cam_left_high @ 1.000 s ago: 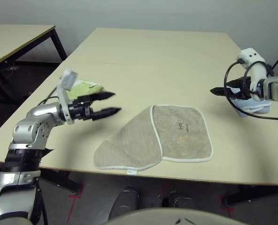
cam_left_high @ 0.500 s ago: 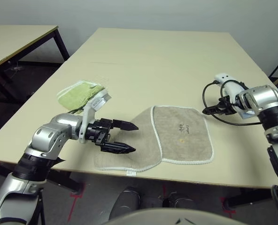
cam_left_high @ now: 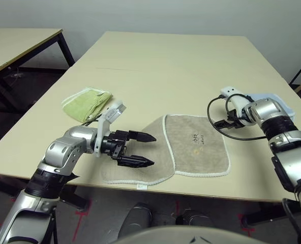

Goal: Fold the towel and set it aside.

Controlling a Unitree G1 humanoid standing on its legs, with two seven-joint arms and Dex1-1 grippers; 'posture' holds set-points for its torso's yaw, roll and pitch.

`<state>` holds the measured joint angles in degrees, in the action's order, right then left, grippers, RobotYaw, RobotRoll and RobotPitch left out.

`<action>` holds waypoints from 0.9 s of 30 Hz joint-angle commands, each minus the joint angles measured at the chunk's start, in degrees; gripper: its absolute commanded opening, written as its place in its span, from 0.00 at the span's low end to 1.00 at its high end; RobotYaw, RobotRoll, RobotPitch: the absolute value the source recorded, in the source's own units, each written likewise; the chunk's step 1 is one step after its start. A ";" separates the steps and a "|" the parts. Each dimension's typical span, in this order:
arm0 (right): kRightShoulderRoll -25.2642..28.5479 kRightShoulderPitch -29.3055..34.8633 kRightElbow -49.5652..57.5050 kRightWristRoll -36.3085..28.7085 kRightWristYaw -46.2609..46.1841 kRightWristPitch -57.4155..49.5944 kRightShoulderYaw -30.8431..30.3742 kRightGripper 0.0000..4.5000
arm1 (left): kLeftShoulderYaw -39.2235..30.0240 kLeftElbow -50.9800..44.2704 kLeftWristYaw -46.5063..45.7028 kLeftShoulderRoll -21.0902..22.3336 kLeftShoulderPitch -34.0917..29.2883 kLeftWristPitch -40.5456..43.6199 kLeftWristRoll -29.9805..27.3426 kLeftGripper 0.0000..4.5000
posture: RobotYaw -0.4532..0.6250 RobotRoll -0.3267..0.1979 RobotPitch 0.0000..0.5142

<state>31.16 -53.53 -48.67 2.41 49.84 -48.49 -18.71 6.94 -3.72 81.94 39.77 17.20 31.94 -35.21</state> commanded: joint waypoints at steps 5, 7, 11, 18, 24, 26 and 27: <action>-1.05 0.42 -0.67 0.33 0.20 -1.38 1.19 0.33 | -0.63 1.04 -1.30 -0.63 0.20 0.42 -0.12 1.00 | 0.56 0.62 0.06; -1.04 0.16 -0.30 0.19 0.26 -1.75 1.76 0.17 | -0.71 0.76 -1.40 -0.44 0.06 0.73 -0.28 1.00 | 0.56 0.62 0.06; -0.83 -0.74 0.59 0.10 0.34 -2.04 2.71 0.01 | -0.71 0.25 -1.81 -0.41 -0.11 1.13 -0.51 1.00 | 0.56 0.62 0.06; -0.29 -4.64 3.59 -0.03 -0.74 -0.20 4.40 0.01 | -1.48 0.37 -3.99 -0.95 -0.70 1.32 -0.50 1.00 | 0.57 0.62 0.03; -0.56 -10.09 5.03 -0.44 -2.88 3.23 7.40 0.01 | -2.95 1.26 -9.20 -2.43 0.90 2.41 -0.03 1.00 | 0.58 0.62 0.02; -0.60 -11.97 4.92 -0.22 -3.63 5.04 8.11 0.01 | -3.36 1.09 -11.32 -2.68 1.19 3.18 0.25 1.00 | 0.58 0.62 0.02; -0.56 -12.93 4.70 -0.07 -3.97 6.17 8.30 0.01 | -3.53 0.85 -12.35 -2.79 1.26 3.71 0.25 1.00 | 0.58 0.62 0.03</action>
<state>30.42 -65.24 -43.91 2.17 46.59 -44.00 -11.40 4.10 -3.15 71.24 37.23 17.89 34.59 -35.46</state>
